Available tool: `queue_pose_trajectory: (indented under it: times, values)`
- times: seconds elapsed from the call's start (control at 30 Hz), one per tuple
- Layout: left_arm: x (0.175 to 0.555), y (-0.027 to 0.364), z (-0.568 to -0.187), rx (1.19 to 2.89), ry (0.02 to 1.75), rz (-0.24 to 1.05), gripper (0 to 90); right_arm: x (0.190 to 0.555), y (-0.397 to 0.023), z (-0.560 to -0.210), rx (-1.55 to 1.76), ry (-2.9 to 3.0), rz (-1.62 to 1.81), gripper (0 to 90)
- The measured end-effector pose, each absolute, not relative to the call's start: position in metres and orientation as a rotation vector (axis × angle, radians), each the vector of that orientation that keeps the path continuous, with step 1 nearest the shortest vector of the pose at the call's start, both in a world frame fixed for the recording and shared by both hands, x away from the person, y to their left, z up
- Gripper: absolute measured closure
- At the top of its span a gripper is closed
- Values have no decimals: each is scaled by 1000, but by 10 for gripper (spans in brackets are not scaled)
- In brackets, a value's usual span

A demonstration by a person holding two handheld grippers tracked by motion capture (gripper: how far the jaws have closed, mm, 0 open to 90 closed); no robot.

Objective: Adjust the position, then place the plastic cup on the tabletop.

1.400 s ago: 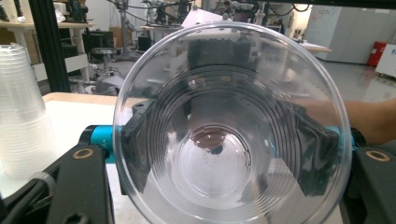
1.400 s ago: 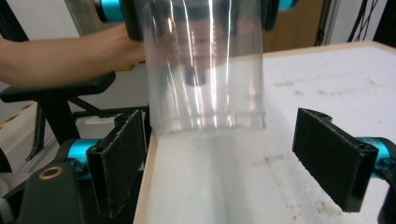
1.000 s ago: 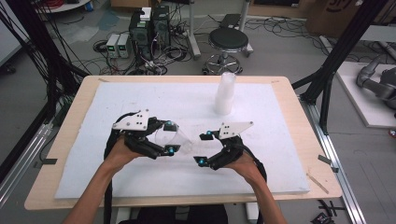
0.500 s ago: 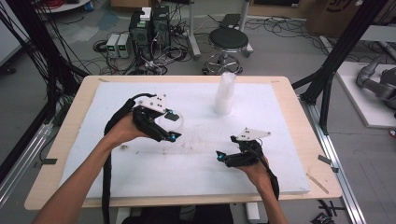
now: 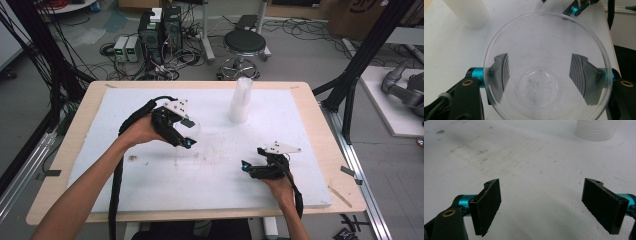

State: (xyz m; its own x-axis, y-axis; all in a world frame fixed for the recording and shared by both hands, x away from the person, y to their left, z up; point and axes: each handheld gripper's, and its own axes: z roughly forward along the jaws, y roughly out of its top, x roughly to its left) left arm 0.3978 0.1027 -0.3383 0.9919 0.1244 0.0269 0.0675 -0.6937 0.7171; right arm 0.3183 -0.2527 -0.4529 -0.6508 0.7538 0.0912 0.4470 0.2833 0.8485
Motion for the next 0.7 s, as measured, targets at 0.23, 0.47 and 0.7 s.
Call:
queue_pose_trajectory:
  times: [0.23, 0.47, 0.7]
  values:
    - [399, 102, -342, 2332, 139, 85, 321, 319, -252, -454, 1102, 2238, 1295, 157]
    - [401, 101, -344, 2317, 155, 86, 321, 319, -253, -454, 1101, 2240, 1308, 157]
    - [403, 102, -353, 2264, 214, 84, 321, 320, -253, -454, 1099, 2252, 1308, 157]
